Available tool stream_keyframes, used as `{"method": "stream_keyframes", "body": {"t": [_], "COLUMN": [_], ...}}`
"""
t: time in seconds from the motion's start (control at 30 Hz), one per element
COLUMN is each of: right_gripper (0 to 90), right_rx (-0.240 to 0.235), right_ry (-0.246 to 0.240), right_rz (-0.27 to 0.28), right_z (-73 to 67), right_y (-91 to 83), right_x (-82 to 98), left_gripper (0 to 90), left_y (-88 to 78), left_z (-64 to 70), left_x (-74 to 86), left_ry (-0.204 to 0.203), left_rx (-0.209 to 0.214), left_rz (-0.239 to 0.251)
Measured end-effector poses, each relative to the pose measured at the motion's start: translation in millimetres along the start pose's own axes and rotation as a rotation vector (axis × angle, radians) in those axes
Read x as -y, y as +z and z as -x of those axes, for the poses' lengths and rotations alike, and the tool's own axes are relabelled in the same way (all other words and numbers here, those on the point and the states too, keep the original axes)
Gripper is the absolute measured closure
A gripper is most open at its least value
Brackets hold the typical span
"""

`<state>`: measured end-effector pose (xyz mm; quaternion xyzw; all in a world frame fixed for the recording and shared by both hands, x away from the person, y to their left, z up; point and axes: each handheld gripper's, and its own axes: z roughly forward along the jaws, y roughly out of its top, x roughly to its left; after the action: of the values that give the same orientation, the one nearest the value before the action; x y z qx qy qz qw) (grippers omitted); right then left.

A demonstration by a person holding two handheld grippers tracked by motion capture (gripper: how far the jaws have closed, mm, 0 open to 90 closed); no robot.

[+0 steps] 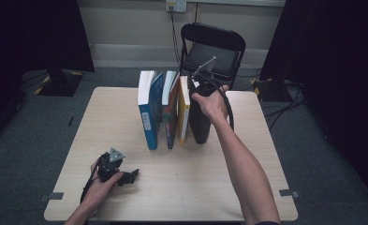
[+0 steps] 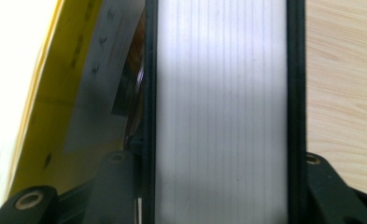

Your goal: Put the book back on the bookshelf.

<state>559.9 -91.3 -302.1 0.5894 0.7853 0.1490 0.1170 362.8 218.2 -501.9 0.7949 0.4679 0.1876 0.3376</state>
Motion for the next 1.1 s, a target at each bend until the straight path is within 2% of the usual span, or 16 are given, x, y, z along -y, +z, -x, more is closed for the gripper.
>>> {"method": "stream_keyframes", "body": {"t": [0.13,0.23,0.37,0.57,0.67,0.8,0.93,1.1], "right_gripper": [53.5,53.5,53.4,52.6,51.5,50.3,48.6,47.6], "right_rx": [0.027,0.007,0.028,0.022,0.000,-0.008,-0.037,-0.073], "right_ry": [-0.012,0.002,-0.014,-0.009,-0.005,-0.019,-0.024,-0.021], "right_rz": [-0.002,-0.007,-0.011,0.011,0.041,0.068,0.101,0.168], "right_z": [-6.0,-7.0,-11.6,-11.0,-7.3,-5.0,-2.5,2.0], "right_y": [3.7,7.7,11.2,13.1,7.5,2.1,-2.0,-6.5], "right_x": [-2.1,-3.1,-3.0,-1.3,0.6,6.7,20.4,38.7], "left_gripper": [0.0,0.0,0.0,0.0,0.0,0.0,0.0,0.0], "left_y": [0.1,-0.2,0.0,0.0,0.0,0.0,0.0,0.2], "left_z": [0.1,0.0,0.3,0.4,0.5,0.4,0.3,0.5], "left_x": [0.1,-0.1,0.1,0.2,0.2,0.2,-0.1,0.1], "left_ry": [0.000,0.002,0.001,0.002,0.002,0.002,0.004,0.003], "left_rx": [0.000,0.000,0.003,0.003,0.002,0.002,0.004,0.002], "left_rz": [0.000,-0.003,-0.001,0.000,0.000,0.000,-0.002,0.001]}}
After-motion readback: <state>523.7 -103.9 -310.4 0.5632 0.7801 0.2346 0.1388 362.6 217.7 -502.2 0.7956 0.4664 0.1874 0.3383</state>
